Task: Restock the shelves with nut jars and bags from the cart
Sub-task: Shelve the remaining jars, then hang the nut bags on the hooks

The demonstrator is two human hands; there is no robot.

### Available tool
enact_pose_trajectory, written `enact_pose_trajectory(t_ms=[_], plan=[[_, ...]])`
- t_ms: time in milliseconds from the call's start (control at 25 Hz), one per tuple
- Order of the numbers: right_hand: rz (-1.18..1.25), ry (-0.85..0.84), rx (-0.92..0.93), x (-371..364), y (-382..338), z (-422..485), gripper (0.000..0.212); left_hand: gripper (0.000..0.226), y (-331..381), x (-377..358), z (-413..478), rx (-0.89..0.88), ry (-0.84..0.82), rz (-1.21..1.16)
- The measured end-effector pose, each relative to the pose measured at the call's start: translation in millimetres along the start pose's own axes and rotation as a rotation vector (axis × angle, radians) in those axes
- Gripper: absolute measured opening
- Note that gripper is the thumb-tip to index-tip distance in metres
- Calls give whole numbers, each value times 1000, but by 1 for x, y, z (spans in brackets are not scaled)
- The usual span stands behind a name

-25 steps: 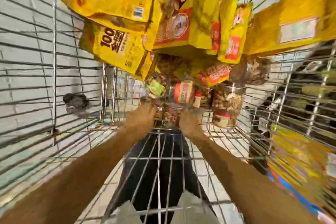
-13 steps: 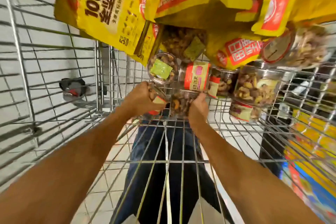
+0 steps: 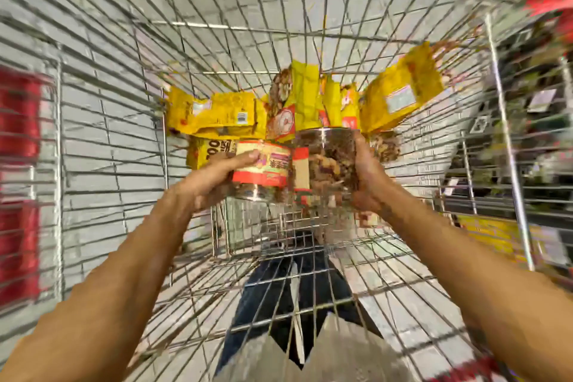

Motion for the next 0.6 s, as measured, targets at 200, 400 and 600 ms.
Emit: enact_pose_trajectory(t_ms=[200, 400, 600], plan=[[262, -35, 311, -14, -44, -125, 60, 69, 65, -117, -34, -104, -205, -21], [338, 187, 701, 46, -46, -255, 73, 92, 66, -247, -36, -26, -416, 47], [474, 236, 1028, 109, -12, -388, 70, 101, 35, -403, -30, -33, -627, 170]])
Point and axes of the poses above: each hand's wrist, its own z-axis towards the middle knuckle, its own x-axis out of the back of the hand, y = z × x, the point moved 8 cm from there along z, towards the middle knuckle, and after that the axes turned 15 degrees about -y, right-handed, at the moved point
